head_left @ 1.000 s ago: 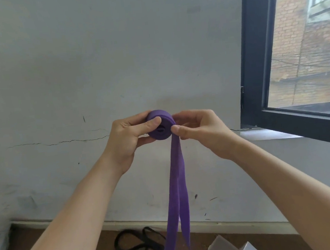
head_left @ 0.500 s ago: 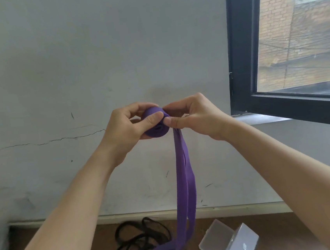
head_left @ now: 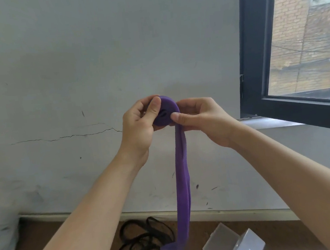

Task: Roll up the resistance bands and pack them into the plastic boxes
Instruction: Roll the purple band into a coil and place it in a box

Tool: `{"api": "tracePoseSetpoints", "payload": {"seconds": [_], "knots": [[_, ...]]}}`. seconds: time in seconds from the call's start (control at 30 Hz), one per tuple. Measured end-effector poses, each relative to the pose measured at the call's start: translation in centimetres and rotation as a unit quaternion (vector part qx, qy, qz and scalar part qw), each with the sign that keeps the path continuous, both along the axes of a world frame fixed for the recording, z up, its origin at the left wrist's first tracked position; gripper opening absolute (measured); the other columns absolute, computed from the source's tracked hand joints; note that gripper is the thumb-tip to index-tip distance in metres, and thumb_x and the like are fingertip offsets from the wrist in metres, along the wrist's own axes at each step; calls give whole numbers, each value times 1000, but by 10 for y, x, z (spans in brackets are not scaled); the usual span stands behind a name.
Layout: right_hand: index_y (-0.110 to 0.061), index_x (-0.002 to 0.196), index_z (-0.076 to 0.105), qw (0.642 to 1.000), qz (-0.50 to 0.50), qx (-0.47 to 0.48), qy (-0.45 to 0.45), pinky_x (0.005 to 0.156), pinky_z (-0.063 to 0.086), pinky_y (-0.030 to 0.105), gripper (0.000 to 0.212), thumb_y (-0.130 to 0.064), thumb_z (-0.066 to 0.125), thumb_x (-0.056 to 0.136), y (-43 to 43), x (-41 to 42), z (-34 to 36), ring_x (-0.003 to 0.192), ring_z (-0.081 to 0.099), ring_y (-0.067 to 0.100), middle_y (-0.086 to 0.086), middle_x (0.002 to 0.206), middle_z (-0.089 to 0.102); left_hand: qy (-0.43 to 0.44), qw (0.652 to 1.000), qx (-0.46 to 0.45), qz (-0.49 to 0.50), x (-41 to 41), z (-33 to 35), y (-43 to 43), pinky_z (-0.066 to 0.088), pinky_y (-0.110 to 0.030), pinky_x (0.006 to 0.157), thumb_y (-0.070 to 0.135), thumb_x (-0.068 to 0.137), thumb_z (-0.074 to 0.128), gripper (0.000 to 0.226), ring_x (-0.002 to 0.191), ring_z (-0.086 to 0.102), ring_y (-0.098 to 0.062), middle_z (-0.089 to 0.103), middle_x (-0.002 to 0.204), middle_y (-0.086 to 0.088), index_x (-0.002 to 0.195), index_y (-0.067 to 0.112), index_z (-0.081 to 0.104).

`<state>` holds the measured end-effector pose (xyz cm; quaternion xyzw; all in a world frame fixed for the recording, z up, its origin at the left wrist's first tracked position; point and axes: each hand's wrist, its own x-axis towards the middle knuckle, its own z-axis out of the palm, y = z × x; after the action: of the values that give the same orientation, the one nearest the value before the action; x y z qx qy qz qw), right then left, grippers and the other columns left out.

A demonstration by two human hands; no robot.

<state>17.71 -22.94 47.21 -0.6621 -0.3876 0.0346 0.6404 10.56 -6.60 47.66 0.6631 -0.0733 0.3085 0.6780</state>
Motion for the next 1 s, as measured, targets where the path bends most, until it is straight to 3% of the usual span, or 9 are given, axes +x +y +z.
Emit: {"api": "tracePoseSetpoints", "payload": {"seconds": [0.17, 0.33, 0.4, 0.5, 0.6, 0.7, 0.77, 0.93, 1.0], "knots": [[-6, 120, 70, 999, -11, 36, -19, 95, 55, 50, 22, -9, 63, 100, 6, -5, 4, 104, 72, 32, 18, 112, 75, 0, 1000, -9, 2, -2, 3, -4, 59, -27, 75, 24, 103, 58, 30, 88, 72, -7, 74, 107, -9, 124, 5, 67], [-8, 113, 70, 978, -79, -74, -178, 85, 54, 40, 16, -10, 61, 100, -4, 1, 14, 89, 65, 27, 13, 100, 73, 38, 986, 155, 40, -6, 12, 18, 55, -30, 79, 30, 96, 68, 20, 93, 70, -4, 76, 102, 10, 113, 22, 72], [-12, 109, 70, 958, -86, -139, -234, 83, 54, 35, 13, -11, 64, 98, -9, 4, 19, 84, 63, 20, 7, 93, 72, 23, 964, 255, 67, -12, 19, 27, 56, -28, 78, 34, 87, 72, 31, 96, 70, -4, 75, 108, 12, 117, 26, 71], [-17, 116, 70, 941, -70, -204, -261, 89, 54, 43, 19, -14, 66, 97, -7, 2, 20, 91, 66, 24, 4, 99, 73, 30, 910, 408, 72, -20, 27, 30, 58, -29, 79, 31, 83, 83, 41, 98, 69, -3, 73, 109, 16, 122, 30, 71], [-18, 121, 70, 925, -75, -246, -281, 89, 53, 44, 25, -14, 67, 97, -1, -2, 15, 93, 66, 22, 3, 102, 74, 49, 871, 480, 96, -21, 27, 28, 60, -32, 80, 28, 79, 86, 41, 90, 69, -3, 74, 102, 16, 117, 34, 74], [-20, 117, 71, 909, -93, -261, -311, 87, 53, 43, 23, -15, 68, 95, 1, -4, 13, 92, 66, 21, -1, 97, 74, 49, 869, 482, 97, -18, 24, 30, 57, -25, 76, 27, 78, 86, 31, 83, 70, -4, 76, 94, 15, 107, 34, 78], [-21, 112, 72, 923, -99, -231, -292, 85, 55, 39, 20, -15, 72, 93, 1, -4, 12, 87, 67, 17, -4, 93, 75, 46, 884, 457, 92, -18, 23, 34, 52, -16, 70, 24, 79, 85, 24, 82, 71, -4, 77, 89, 14, 102, 32, 79], [-15, 127, 69, 970, -104, -138, -169, 90, 60, 36, 44, -21, 82, 86, -3, -1, 11, 93, 73, 10, -3, 107, 78, 60, 953, 295, 18, -15, 16, 38, 62, -32, 77, 17, 84, 81, 19, 85, 74, -13, 79, 90, 4, 98, 29, 78], [-17, 124, 72, 977, -77, -145, -137, 90, 60, 34, 37, -19, 80, 88, -6, 2, 8, 96, 74, 12, -4, 105, 78, 73, 973, 218, -5, -14, 12, 37, 63, -33, 77, 21, 83, 78, 17, 85, 75, -15, 79, 92, -2, 99, 26, 77]]}}
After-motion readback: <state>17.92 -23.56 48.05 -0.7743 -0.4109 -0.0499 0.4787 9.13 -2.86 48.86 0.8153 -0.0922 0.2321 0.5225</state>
